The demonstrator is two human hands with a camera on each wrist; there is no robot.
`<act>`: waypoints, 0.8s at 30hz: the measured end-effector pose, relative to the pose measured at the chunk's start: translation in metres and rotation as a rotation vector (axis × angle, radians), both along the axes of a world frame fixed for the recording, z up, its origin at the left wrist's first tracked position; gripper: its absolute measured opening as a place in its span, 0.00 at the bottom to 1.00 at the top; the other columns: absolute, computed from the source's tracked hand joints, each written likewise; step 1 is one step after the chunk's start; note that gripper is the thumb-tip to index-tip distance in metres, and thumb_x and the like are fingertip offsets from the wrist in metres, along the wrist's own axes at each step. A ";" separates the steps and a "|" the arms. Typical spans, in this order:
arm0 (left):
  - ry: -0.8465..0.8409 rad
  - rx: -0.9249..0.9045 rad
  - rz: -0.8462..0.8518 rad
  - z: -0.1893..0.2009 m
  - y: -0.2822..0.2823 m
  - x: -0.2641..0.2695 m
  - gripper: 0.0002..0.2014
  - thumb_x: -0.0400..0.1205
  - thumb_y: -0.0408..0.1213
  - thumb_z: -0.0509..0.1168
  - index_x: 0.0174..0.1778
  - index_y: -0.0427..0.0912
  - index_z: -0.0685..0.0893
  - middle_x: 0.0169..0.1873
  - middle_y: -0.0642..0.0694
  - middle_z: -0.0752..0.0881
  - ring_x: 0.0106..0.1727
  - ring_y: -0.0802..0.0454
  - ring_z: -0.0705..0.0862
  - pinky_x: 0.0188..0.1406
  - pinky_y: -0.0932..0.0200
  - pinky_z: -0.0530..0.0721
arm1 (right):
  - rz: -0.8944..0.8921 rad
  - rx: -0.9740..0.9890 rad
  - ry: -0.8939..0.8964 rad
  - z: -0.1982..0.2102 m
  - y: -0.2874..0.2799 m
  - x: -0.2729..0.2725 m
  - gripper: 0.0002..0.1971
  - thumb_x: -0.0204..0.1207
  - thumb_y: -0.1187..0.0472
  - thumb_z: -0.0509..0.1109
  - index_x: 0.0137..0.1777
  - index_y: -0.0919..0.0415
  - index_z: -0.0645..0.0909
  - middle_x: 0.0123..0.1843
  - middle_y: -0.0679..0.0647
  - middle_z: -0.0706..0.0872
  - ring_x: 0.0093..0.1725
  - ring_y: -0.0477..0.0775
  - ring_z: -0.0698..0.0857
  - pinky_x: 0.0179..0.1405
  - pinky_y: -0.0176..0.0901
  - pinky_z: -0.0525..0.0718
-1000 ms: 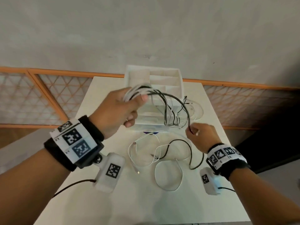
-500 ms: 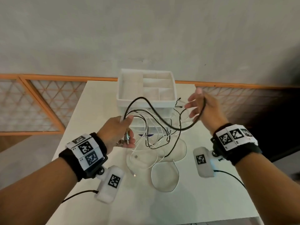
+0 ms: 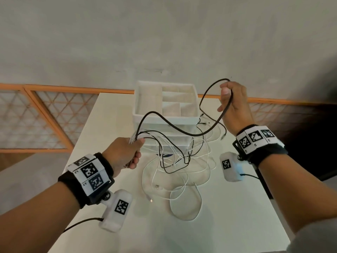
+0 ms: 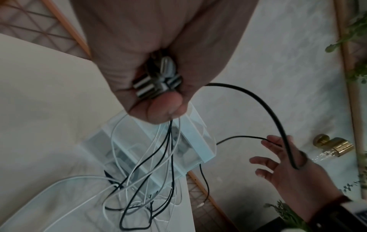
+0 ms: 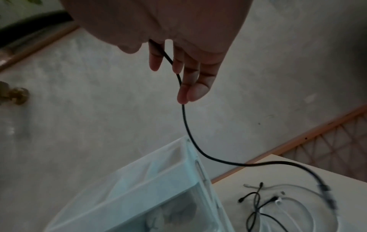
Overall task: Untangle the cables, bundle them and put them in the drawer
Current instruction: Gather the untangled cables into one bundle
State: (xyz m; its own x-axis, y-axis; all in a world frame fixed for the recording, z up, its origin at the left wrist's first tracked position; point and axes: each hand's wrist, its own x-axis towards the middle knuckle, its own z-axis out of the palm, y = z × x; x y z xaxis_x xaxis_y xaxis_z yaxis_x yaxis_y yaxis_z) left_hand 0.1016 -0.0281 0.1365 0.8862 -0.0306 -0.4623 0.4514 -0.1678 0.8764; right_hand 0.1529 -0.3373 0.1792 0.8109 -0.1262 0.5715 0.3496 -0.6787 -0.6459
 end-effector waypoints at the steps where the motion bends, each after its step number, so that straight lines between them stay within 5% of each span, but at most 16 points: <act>1: 0.010 0.004 -0.003 -0.001 0.000 -0.001 0.16 0.86 0.43 0.66 0.35 0.39 0.75 0.26 0.43 0.77 0.22 0.51 0.74 0.15 0.63 0.73 | -0.018 -0.001 0.027 -0.002 -0.004 0.007 0.29 0.83 0.32 0.48 0.68 0.53 0.72 0.66 0.48 0.72 0.62 0.67 0.83 0.62 0.67 0.83; 3: 0.019 0.014 -0.004 -0.002 0.001 -0.003 0.16 0.86 0.44 0.65 0.36 0.40 0.74 0.25 0.44 0.77 0.21 0.51 0.75 0.15 0.63 0.76 | -0.043 -0.011 0.065 -0.001 -0.012 0.017 0.27 0.84 0.35 0.52 0.72 0.52 0.69 0.75 0.54 0.69 0.68 0.67 0.81 0.68 0.66 0.81; 5: 0.009 0.012 -0.015 -0.003 0.002 -0.005 0.15 0.86 0.44 0.65 0.37 0.40 0.75 0.24 0.45 0.77 0.21 0.51 0.75 0.15 0.62 0.75 | -0.076 -0.057 0.077 -0.003 -0.018 0.021 0.23 0.87 0.49 0.58 0.79 0.55 0.65 0.83 0.56 0.63 0.81 0.62 0.70 0.79 0.62 0.72; 8: -0.051 -0.013 -0.059 -0.003 0.005 -0.010 0.13 0.86 0.41 0.65 0.38 0.37 0.79 0.24 0.45 0.78 0.20 0.52 0.73 0.15 0.62 0.71 | -0.112 -0.155 0.304 -0.026 -0.023 0.009 0.35 0.83 0.70 0.62 0.87 0.54 0.54 0.90 0.51 0.48 0.87 0.50 0.53 0.84 0.46 0.57; 11: -0.134 -0.020 -0.104 -0.002 0.007 -0.014 0.12 0.86 0.39 0.65 0.42 0.33 0.83 0.22 0.47 0.77 0.20 0.52 0.72 0.15 0.63 0.69 | -0.053 -0.364 0.771 -0.069 -0.028 -0.014 0.46 0.76 0.74 0.65 0.88 0.47 0.47 0.90 0.45 0.39 0.87 0.54 0.56 0.78 0.48 0.70; 13: -0.173 0.000 -0.121 0.001 0.007 -0.013 0.12 0.86 0.39 0.66 0.42 0.33 0.84 0.22 0.49 0.75 0.20 0.53 0.72 0.14 0.63 0.68 | -0.027 -0.442 0.935 -0.076 -0.028 -0.025 0.43 0.77 0.67 0.68 0.88 0.46 0.51 0.89 0.55 0.51 0.84 0.59 0.65 0.75 0.50 0.71; 15: -0.195 0.023 -0.144 0.007 0.002 -0.010 0.13 0.85 0.41 0.66 0.42 0.34 0.83 0.22 0.49 0.73 0.20 0.53 0.71 0.14 0.63 0.67 | 0.013 -0.285 0.860 -0.059 -0.016 -0.033 0.38 0.77 0.56 0.74 0.84 0.44 0.61 0.77 0.58 0.76 0.67 0.57 0.81 0.71 0.52 0.77; 17: -0.224 0.032 -0.208 0.017 -0.012 -0.006 0.14 0.85 0.43 0.66 0.40 0.35 0.81 0.23 0.48 0.73 0.20 0.53 0.70 0.14 0.64 0.67 | 0.143 -0.073 0.676 -0.028 0.009 -0.044 0.36 0.72 0.40 0.77 0.79 0.35 0.67 0.53 0.52 0.89 0.48 0.50 0.87 0.58 0.46 0.85; 20: -0.303 0.002 -0.378 0.040 -0.041 -0.001 0.17 0.85 0.46 0.65 0.36 0.38 0.78 0.22 0.48 0.74 0.21 0.52 0.72 0.15 0.63 0.68 | 0.378 -0.075 0.552 0.013 0.059 -0.062 0.38 0.68 0.42 0.81 0.77 0.33 0.69 0.26 0.48 0.83 0.25 0.41 0.78 0.32 0.32 0.79; 24: -0.404 0.085 -0.575 0.064 -0.052 0.002 0.19 0.86 0.48 0.63 0.38 0.36 0.80 0.22 0.46 0.76 0.22 0.48 0.74 0.16 0.62 0.71 | 0.482 0.101 0.654 0.014 0.071 -0.063 0.17 0.74 0.61 0.80 0.62 0.51 0.83 0.19 0.37 0.77 0.17 0.44 0.65 0.20 0.32 0.68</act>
State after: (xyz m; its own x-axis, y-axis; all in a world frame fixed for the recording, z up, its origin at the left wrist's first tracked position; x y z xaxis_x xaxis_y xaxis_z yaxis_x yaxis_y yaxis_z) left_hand 0.1031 -0.0797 0.2000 0.8432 -0.5236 -0.1219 -0.0875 -0.3573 0.9299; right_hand 0.0896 -0.2660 0.1936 0.9548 0.2955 -0.0317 0.1190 -0.4777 -0.8705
